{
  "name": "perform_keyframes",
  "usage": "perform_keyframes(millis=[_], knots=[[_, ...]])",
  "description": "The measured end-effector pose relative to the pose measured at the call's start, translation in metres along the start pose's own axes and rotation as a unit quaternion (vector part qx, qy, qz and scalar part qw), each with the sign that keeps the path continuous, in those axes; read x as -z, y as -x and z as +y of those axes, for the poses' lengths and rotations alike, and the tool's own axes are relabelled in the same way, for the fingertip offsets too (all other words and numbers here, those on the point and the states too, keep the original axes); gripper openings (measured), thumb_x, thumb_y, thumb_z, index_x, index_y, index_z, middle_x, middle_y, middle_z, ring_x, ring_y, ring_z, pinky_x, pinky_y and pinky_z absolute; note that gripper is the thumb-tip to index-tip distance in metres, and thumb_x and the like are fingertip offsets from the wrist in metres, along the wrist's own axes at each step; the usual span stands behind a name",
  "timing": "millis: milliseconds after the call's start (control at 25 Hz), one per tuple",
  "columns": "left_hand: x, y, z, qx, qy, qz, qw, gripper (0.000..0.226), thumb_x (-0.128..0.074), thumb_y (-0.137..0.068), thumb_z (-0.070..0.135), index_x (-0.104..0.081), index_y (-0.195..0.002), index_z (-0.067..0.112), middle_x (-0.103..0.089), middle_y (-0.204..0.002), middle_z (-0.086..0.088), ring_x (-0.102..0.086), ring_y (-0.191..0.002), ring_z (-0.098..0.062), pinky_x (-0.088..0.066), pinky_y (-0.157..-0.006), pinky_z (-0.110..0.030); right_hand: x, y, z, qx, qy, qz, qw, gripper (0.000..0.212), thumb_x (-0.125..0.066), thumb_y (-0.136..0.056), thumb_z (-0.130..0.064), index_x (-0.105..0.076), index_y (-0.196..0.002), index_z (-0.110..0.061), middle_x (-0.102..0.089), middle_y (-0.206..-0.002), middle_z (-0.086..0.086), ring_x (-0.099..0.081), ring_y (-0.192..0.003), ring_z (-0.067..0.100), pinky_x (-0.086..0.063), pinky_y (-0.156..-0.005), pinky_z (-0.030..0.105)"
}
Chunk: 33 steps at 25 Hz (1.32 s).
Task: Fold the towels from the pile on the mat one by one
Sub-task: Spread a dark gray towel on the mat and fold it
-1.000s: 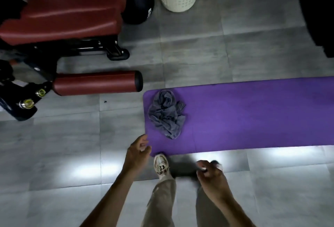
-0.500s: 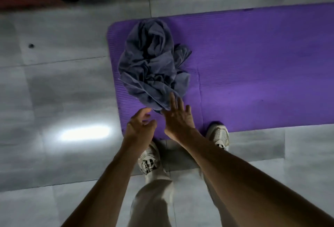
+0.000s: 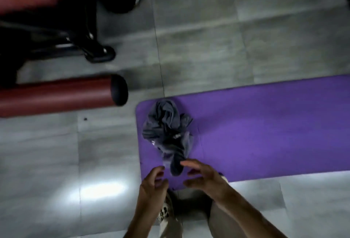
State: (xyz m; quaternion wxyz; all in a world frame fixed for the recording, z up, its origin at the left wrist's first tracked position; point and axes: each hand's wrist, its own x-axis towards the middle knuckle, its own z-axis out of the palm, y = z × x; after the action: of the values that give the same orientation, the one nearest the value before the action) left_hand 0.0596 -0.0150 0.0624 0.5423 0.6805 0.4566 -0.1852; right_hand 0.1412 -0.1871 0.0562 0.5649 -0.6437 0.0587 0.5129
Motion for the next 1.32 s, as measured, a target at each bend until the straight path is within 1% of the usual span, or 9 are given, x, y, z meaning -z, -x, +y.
perform_keyframes(millis=[160,360,520,600,720,800,960,1120,1320], knots=[[0.017,0.116,0.142,-0.159,0.002,-0.029,0.987,0.057,-0.08,-0.068,0.006,-0.061,-0.113,0.036,-0.073,-0.1,0.01,-0.067,-0.085,0.002,-0.054,-0.075,-0.02,0.013,0.154,-0.143,0.08,-0.045,-0.04,0.995,0.061,-0.08,-0.063,-0.012,-0.064,-0.121,-0.011,-0.068,-0.093,0.001,-0.061,-0.083,0.009,-0.048,-0.076,0.017],[0.03,0.26,0.259,-0.291,0.086,-0.052,0.951,0.009,-0.074,-0.07,0.015,-0.065,-0.074,0.016,-0.065,-0.069,0.001,-0.058,-0.068,-0.01,-0.046,-0.065,-0.031,0.024,0.312,-0.258,0.248,-0.102,-0.019,0.963,0.066,-0.084,-0.067,-0.035,-0.066,-0.126,-0.012,-0.06,-0.135,0.001,-0.056,-0.122,0.02,-0.046,-0.102,0.038],[0.038,0.361,0.307,-0.388,0.12,-0.058,0.912,0.011,-0.071,-0.083,0.024,-0.068,-0.073,0.024,-0.058,-0.062,0.009,-0.051,-0.062,-0.005,-0.043,-0.058,-0.028,0.028,0.409,-0.304,0.341,-0.159,-0.01,0.926,0.064,-0.082,-0.07,-0.029,-0.064,-0.128,-0.009,-0.055,-0.137,0.019,-0.052,-0.127,0.025,-0.039,-0.109,0.039],[0.045,0.404,0.323,-0.419,0.138,-0.082,0.894,0.023,-0.068,-0.085,0.015,-0.066,-0.068,0.03,-0.055,-0.06,0.014,-0.047,-0.059,0.0,-0.04,-0.056,-0.017,0.022,0.449,-0.314,0.382,-0.156,0.008,0.911,0.06,-0.08,-0.069,-0.022,-0.065,-0.126,-0.009,-0.055,-0.136,0.02,-0.055,-0.121,0.02,-0.043,-0.105,0.031],[0.053,0.462,0.33,-0.433,0.173,-0.12,0.876,0.017,-0.069,-0.085,0.014,-0.063,-0.074,0.025,-0.057,-0.063,0.008,-0.051,-0.059,-0.005,-0.043,-0.055,-0.019,0.008,0.502,-0.315,0.416,-0.154,0.043,0.895,0.052,-0.078,-0.066,-0.02,-0.071,-0.117,-0.016,-0.062,-0.129,0.015,-0.059,-0.112,0.016,-0.048,-0.096,0.027],[0.056,0.495,0.323,-0.431,0.211,-0.15,0.865,0.005,-0.064,-0.087,0.012,-0.066,-0.089,0.016,-0.069,-0.08,0.0,-0.063,-0.075,-0.011,-0.051,-0.067,-0.026,-0.004,0.537,-0.303,0.416,-0.181,0.062,0.889,0.054,-0.081,-0.063,-0.022,-0.072,-0.117,-0.019,-0.067,-0.12,0.013,-0.06,-0.108,0.017,-0.048,-0.094,0.029],[0.055,0.548,0.306,-0.416,0.282,-0.203,0.84,0.023,-0.059,-0.092,0.006,-0.069,-0.11,0.015,-0.07,-0.112,-0.016,-0.065,-0.108,-0.032,-0.05,-0.093,-0.042,-0.022,0.579,-0.273,0.42,-0.15,0.128,0.886,0.061,-0.071,-0.076,0.001,-0.059,-0.13,-0.025,-0.064,-0.126,-0.005,-0.063,-0.102,0.017,-0.052,-0.085,0.029],[0.037,0.592,0.288,-0.391,0.234,-0.244,0.856,0.022,-0.052,-0.096,0.006,-0.071,-0.105,0.015,-0.072,-0.103,-0.017,-0.068,-0.093,-0.032,-0.054,-0.079,-0.036,-0.02,0.6,-0.242,0.411,-0.036,0.183,0.893,0.082,-0.059,-0.079,0.017,-0.045,-0.137,-0.04,-0.06,-0.129,-0.014,-0.06,-0.115,0.013,-0.054,-0.08,0.024],[0.0,0.637,0.286,-0.37,0.178,-0.288,0.865,0.023,-0.055,-0.098,0.016,-0.068,-0.099,-0.003,-0.068,-0.103,-0.028,-0.066,-0.096,-0.037,-0.05,-0.09,-0.047,0.014,0.635,-0.206,0.376,-0.027,0.083,0.922,0.038,-0.058,-0.074,0.007,-0.068,-0.105,-0.013,-0.073,-0.096,0.001,-0.067,-0.095,0.012,-0.051,-0.079,0.027]])
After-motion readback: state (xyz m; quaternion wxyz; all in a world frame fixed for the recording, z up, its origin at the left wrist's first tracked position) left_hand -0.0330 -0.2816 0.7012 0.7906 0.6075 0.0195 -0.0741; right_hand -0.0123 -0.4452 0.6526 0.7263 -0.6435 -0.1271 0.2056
